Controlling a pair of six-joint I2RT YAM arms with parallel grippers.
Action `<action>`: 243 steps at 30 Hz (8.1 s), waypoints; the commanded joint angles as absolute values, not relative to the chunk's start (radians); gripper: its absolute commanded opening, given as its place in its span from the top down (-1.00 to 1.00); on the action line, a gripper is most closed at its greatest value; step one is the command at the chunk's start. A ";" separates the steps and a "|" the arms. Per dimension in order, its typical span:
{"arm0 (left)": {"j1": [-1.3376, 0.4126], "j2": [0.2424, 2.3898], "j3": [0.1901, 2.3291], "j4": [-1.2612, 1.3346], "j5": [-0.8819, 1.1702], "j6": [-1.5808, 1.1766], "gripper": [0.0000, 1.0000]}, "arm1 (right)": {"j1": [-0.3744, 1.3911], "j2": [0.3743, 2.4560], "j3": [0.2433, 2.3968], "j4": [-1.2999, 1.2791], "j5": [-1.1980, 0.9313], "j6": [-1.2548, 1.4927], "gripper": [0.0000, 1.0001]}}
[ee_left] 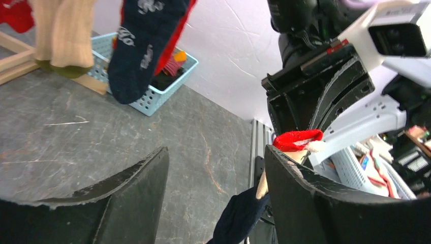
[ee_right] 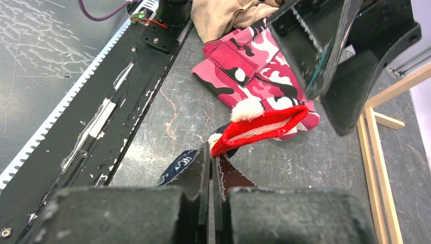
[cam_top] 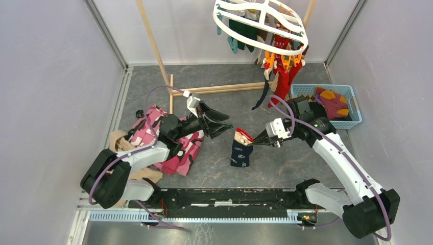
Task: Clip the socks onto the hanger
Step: Pick up the sock from the bin, then open the clamp at the hanger, then clamp the sock onto the hanger.
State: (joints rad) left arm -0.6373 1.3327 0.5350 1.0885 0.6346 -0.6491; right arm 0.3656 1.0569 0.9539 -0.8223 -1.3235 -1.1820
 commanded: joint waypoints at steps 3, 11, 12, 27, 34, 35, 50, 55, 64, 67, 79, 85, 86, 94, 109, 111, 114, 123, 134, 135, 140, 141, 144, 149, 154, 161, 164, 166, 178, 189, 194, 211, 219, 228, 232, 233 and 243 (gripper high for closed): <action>-0.560 1.197 0.544 0.933 0.653 -0.770 -0.55 | 0.347 1.034 0.971 -0.746 -1.329 -1.090 1.00; -0.557 1.104 0.575 0.840 0.704 -0.793 -0.49 | 0.333 1.034 0.956 -0.691 -1.332 -1.025 1.00; -0.557 1.090 0.591 0.802 0.688 -0.771 -0.49 | 0.333 1.033 0.958 -0.692 -1.324 -1.024 1.00; -0.542 1.228 1.096 0.363 0.363 -0.579 -1.00 | 0.333 1.008 0.962 -0.649 -1.201 -0.980 1.00; -0.542 1.320 1.330 0.214 0.283 -0.553 -0.74 | 0.332 1.008 0.953 -0.632 -1.204 -0.963 1.00; -0.542 1.331 1.360 0.192 0.260 -0.549 -0.70 | 0.332 1.008 0.953 -0.631 -1.204 -0.962 1.00; -0.653 1.487 1.713 -0.094 -0.095 -0.427 -0.44 | 0.332 1.019 0.942 -0.606 -1.197 -0.927 1.00; -0.674 1.559 1.817 -0.155 -0.155 -0.373 -0.34 | 0.333 1.017 0.942 -0.605 -1.195 -0.927 1.00; -0.679 1.610 1.881 -0.153 -0.115 -0.365 -0.29 | 0.333 1.022 0.940 -0.604 -1.189 -0.922 1.00; -0.680 1.613 1.883 -0.138 -0.095 -0.357 -0.28 | 0.332 1.022 0.940 -0.604 -1.186 -0.922 1.00; -0.680 1.606 1.881 -0.102 -0.084 -0.352 -0.22 | 0.333 1.022 0.935 -0.595 -1.181 -0.912 1.00; -0.682 1.605 1.884 -0.094 -0.093 -0.349 -0.17 | 0.332 1.021 0.935 -0.592 -1.181 -0.908 1.00; -0.683 1.605 1.885 -0.093 -0.093 -0.348 -0.16 | 0.333 1.022 0.934 -0.592 -1.181 -0.907 1.00; -0.687 1.593 1.882 -0.079 -0.103 -0.332 -0.16 | 0.333 1.022 0.934 -0.588 -1.180 -0.904 1.00; -0.689 1.588 1.890 -0.074 -0.138 -0.308 -0.15 | 0.333 1.020 0.933 -0.587 -1.178 -0.901 1.00; -0.689 1.589 1.891 -0.074 -0.140 -0.307 -0.15 | 0.332 1.021 0.932 -0.586 -1.178 -0.900 1.00; -0.690 1.587 1.893 -0.074 -0.143 -0.304 -0.16 | 0.332 1.020 0.933 -0.586 -1.178 -0.900 1.00; -0.689 1.583 1.892 -0.057 -0.145 -0.299 -0.18 | 0.332 1.020 0.932 -0.586 -1.178 -0.900 1.00; -0.689 1.582 1.883 -0.047 -0.166 -0.280 -0.26 | 0.333 1.019 0.931 -0.586 -1.180 -0.900 1.00; -0.689 1.581 1.878 -0.040 -0.165 -0.280 -0.26 | 0.333 1.019 0.931 -0.586 -1.180 -0.900 1.00; -0.689 1.565 1.843 -0.004 -0.148 -0.262 -0.22 | 0.332 1.019 0.931 -0.585 -1.180 -0.900 1.00; -0.689 1.561 1.836 0.024 -0.143 -0.258 -0.20 | 0.332 1.020 0.931 -0.586 -1.180 -0.900 1.00; -0.689 1.554 1.822 0.044 -0.136 -0.248 -0.16 | 0.333 1.019 0.931 -0.586 -1.178 -0.900 1.00; -0.689 1.553 1.814 0.061 -0.127 -0.234 -0.13 | 0.332 1.018 0.930 -0.586 -1.178 -0.900 1.00; -0.689 1.556 1.814 0.069 -0.118 -0.231 -0.03 | 0.332 1.016 0.930 -0.586 -1.177 -0.900 1.00; -0.689 1.560 1.817 0.066 -0.123 -0.236 0.40 | 0.333 1.015 0.930 -0.587 -1.176 -0.900 1.00; -0.689 1.560 1.825 0.055 -0.128 -0.246 0.60 | 0.332 1.014 0.930 -0.587 -1.175 -0.900 1.00; -0.689 1.561 1.829 0.047 -0.130 -0.254 0.73 | 0.332 1.014 0.930 -0.589 -1.175 -0.903 1.00; -0.741 1.568 1.852 -0.019 -0.239 -0.264 0.96 | 0.381 1.035 1.054 -0.520 -1.015 -0.740 1.00; -0.759 1.580 1.859 -0.026 -0.277 -0.306 0.96 | 0.475 1.168 1.309 -0.314 -0.654 -0.472 1.00; -0.761 1.587 1.870 -0.026 -0.275 -0.313 0.96 | 0.487 1.225 1.397 -0.274 -0.587 -0.433 1.00; -0.761 1.602 1.873 -0.015 -0.276 -0.337 0.96 | 0.540 1.346 1.569 -0.222 -0.427 -0.360 1.00; -0.762 1.607 1.879 -0.015 -0.271 -0.347 0.96 | 0.556 1.362 1.584 -0.226 -0.413 -0.382 1.00; -0.762 1.609 1.876 -0.016 -0.272 -0.348 0.96 | 0.568 1.376 1.616 -0.227 -0.396 -0.384 1.00; -0.762 1.612 1.876 -0.017 -0.272 -0.347 0.96 | 0.572 1.376 1.628 -0.232 -0.381 -0.388 1.00; -0.762 1.612 1.877 -0.016 -0.271 -0.348 0.96 | 0.572 1.376 1.630 -0.234 -0.377 -0.391 1.00; -0.762 1.615 1.876 -0.017 -0.264 -0.354 0.96 | 0.581 1.384 1.655 -0.240 -0.369 -0.402 1.00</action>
